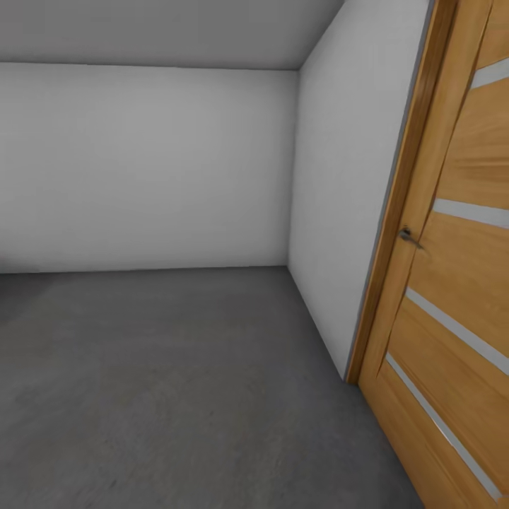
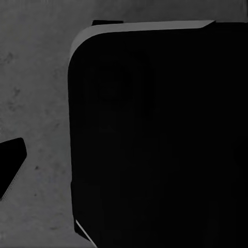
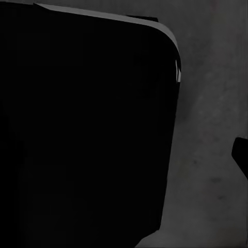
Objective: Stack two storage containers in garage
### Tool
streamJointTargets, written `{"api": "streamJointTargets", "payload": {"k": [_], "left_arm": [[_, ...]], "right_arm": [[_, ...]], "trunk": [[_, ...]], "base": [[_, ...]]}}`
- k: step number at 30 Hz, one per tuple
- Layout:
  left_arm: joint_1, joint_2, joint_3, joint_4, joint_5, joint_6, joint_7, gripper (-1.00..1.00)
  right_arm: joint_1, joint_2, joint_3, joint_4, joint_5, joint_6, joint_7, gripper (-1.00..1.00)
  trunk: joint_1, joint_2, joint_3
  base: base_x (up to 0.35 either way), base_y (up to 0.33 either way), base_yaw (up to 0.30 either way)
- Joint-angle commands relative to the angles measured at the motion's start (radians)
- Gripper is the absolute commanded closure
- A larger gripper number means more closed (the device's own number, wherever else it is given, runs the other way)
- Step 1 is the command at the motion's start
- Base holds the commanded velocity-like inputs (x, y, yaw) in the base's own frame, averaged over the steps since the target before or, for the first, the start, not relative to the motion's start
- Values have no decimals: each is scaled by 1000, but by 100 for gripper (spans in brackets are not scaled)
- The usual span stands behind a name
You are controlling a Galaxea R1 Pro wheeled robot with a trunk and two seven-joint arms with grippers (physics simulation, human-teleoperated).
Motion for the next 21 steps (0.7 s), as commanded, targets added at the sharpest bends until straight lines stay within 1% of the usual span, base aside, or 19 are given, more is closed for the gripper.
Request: {"api": "streamJointTargets", "payload": {"k": [1,7,10,14,19,21], "left_arm": [[0,0,1,0,3,-3,0,-100],[0,0,0,0,21,-3,0,-100],[0,0,0,0,36,-3,0,-100],[0,0,0,0,47,-3,0,-100],[0,1,0,0,51,-3,0,-100],[0,1,0,0,52,-4,0,-100]], "right_arm": [[0,0,3,0,4,-3,-1,-100],[0,0,3,0,4,-3,-1,-100],[0,0,3,0,4,-3,-1,-100],[0,0,3,0,4,-3,-1,-100],[0,0,3,0,4,-3,-1,-100],[0,0,3,0,4,-3,-1,-100]], "trunk": [[0,0,-1],[0,0,-1],[0,0,-1],[0,0,-1],[0,0,-1],[0,0,-1]], "base": [[0,0,-277],[1,1,-283],[70,95,-286],[138,217,-287],[154,272,-285],[147,290,-194]]}}
